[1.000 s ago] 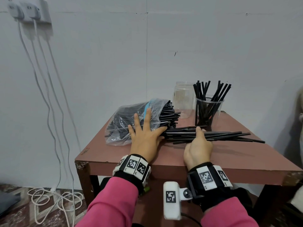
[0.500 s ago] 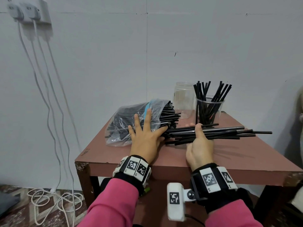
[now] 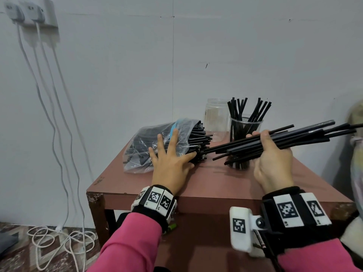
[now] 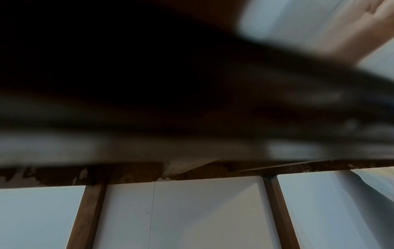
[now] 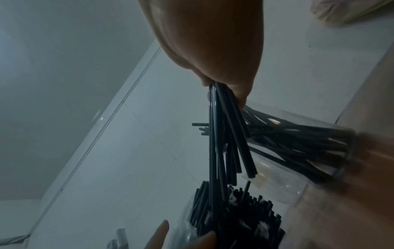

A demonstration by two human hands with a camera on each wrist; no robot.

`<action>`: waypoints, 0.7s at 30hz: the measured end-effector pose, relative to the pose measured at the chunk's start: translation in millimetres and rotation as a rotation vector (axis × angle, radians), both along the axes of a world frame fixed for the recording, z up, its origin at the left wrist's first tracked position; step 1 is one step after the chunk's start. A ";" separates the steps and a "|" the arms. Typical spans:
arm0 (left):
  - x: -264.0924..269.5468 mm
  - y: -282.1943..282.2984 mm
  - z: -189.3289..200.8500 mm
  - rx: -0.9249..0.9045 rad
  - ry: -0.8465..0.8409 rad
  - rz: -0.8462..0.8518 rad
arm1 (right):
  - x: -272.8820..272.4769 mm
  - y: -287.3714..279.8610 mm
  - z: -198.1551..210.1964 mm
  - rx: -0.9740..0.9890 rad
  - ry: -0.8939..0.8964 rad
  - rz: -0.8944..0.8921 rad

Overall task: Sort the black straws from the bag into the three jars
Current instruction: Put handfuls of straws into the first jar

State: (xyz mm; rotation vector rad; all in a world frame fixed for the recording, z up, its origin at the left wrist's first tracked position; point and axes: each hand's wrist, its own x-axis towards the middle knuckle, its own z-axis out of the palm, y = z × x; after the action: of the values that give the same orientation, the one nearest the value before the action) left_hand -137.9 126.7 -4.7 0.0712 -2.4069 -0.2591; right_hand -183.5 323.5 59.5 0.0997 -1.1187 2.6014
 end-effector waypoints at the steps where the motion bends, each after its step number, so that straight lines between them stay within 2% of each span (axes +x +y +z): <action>1: -0.8 -1.1 -1.3 -0.007 0.037 -0.015 | 0.4 2.6 3.1 0.004 0.007 -0.007; 6: -2.4 -3.8 -6.6 -0.018 0.247 -0.123 | 5.2 12.5 17.7 0.052 0.060 -0.015; 9: 0.2 -2.9 -4.6 0.157 0.441 -0.256 | 10.5 18.3 30.4 0.095 0.097 -0.004; 11: 5.5 2.1 1.8 0.390 0.522 -0.333 | 15.2 22.5 42.0 0.130 0.130 0.024; 14: 19.7 25.9 23.4 0.796 0.552 -0.423 | 22.2 25.0 59.4 0.193 0.193 0.047; 17: 24.2 49.2 43.4 1.175 0.448 -0.429 | 31.9 17.6 75.3 0.220 0.238 0.071; 21: 20.3 60.4 51.1 1.711 0.296 -0.349 | 42.6 7.2 90.5 0.201 0.272 0.149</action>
State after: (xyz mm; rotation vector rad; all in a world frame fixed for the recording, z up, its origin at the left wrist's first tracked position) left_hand -117.6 187.2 46.4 0.3335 -1.2491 -2.1591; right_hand -140.8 330.7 150.0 0.5828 -1.3075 2.4935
